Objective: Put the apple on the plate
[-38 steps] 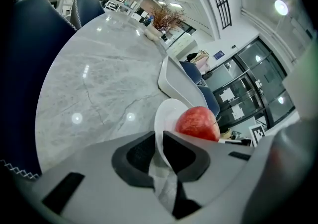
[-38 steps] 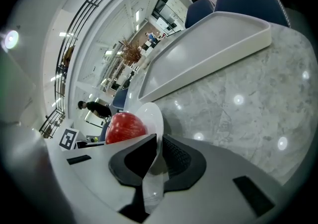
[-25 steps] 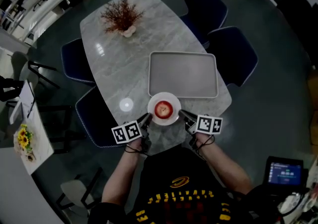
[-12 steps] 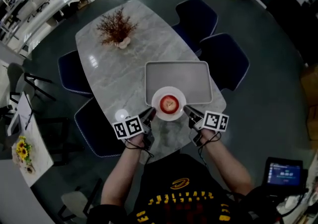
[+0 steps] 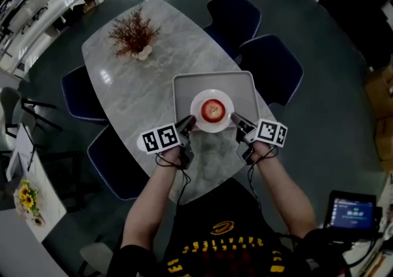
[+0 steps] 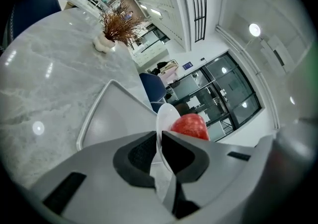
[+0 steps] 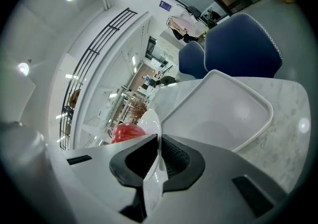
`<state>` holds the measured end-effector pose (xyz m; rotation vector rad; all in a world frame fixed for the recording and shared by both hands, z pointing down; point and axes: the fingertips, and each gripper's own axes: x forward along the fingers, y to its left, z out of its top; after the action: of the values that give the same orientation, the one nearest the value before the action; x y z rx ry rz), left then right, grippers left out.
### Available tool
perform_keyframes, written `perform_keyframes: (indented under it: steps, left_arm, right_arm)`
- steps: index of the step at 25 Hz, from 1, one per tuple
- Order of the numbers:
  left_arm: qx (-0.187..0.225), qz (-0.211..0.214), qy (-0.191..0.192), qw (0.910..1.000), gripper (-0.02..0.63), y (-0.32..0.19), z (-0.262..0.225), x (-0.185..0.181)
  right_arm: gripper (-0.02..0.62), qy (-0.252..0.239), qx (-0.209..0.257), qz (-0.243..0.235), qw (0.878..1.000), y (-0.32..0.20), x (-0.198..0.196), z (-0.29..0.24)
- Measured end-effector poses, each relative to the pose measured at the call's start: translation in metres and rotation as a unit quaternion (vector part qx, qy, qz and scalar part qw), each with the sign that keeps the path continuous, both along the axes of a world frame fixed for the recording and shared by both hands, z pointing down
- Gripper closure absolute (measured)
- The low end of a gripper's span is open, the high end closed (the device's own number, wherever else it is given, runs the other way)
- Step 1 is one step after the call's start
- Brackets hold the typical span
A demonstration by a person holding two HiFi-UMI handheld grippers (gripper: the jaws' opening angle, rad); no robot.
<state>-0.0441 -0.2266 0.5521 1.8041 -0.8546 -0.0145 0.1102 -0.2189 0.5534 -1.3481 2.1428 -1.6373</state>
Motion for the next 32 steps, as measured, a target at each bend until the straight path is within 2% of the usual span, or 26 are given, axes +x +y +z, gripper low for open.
perform_keyframes:
  steps: [6, 11, 25, 32]
  left_arm:
    - [-0.01, -0.002, -0.015, 0.9998, 0.571, -0.006, -0.002, -0.007]
    - [-0.028, -0.015, -0.031, 0.999, 0.571, -0.051, 0.022, 0.022]
    - [-0.055, -0.022, -0.039, 0.9975, 0.571, -0.039, 0.031, 0.011]
    - [-0.084, -0.026, -0.06, 0.9944, 0.571, -0.063, 0.086, 0.028]
  right_arm:
    - [0.561, -0.006, -0.011, -0.003, 1.0, -0.002, -0.008, -0.003]
    - [0.563, -0.018, -0.017, -0.015, 1.0, -0.054, 0.021, 0.025]
    - [0.563, 0.008, -0.049, -0.027, 0.998, -0.045, 0.01, 0.033]
    - [0.563, 0.02, -0.073, -0.046, 0.996, -0.071, 0.027, 0.09]
